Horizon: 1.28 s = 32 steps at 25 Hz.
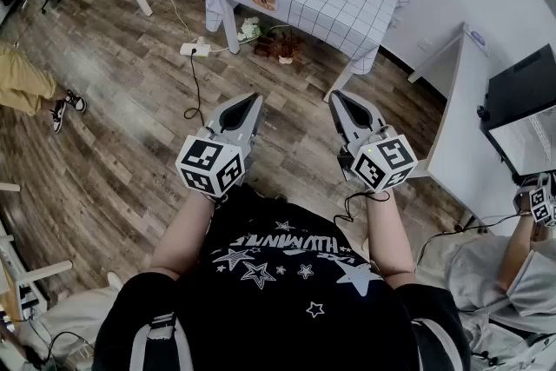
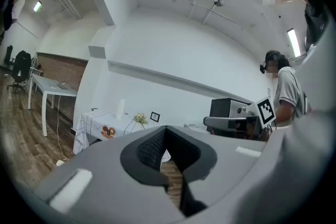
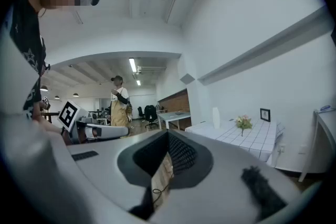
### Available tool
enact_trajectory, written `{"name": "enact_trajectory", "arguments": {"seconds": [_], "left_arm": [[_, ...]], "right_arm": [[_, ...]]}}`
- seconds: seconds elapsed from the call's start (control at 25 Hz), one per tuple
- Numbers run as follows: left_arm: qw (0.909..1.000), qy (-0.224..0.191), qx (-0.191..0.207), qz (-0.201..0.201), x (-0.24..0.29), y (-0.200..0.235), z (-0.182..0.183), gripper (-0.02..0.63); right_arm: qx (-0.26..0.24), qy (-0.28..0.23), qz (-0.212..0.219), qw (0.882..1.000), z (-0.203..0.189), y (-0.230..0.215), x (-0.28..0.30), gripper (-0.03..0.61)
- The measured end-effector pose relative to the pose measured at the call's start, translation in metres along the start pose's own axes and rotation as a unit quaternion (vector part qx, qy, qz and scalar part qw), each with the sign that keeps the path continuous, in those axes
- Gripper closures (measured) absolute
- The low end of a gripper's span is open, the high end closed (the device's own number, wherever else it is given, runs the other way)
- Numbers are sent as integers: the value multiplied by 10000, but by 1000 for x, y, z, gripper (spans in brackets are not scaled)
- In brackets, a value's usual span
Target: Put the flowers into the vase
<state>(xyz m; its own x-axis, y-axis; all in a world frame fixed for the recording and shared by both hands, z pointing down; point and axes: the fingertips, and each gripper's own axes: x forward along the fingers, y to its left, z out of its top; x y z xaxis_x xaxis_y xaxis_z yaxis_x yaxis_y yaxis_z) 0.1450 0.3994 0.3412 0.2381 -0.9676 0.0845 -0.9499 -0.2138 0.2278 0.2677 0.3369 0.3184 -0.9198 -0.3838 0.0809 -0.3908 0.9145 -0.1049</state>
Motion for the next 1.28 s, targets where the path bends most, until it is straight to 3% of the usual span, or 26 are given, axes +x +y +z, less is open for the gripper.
{"name": "enact_trajectory", "arguments": {"seconds": [0.2,0.52,0.76,1.12,1.28], "left_arm": [[9998,6,193,-88,18,-2,6,606],[10000,36,62,-50,35,-4,2,606],[9998,167,127,-10,32,-11,-7,606],[9990,187,122,391,19,4,-7,606],[9984,172,148,516,17,7,-5,605]], "right_arm": [[19,-69,-151,9999,5,-12,-1,568],[134,-29,-352,9993,-2,-34,-14,568],[128,-7,-149,9998,-6,-28,-4,568],[108,-26,87,9999,-4,-23,13,568],[410,-502,134,9978,7,-26,10,566]]}}
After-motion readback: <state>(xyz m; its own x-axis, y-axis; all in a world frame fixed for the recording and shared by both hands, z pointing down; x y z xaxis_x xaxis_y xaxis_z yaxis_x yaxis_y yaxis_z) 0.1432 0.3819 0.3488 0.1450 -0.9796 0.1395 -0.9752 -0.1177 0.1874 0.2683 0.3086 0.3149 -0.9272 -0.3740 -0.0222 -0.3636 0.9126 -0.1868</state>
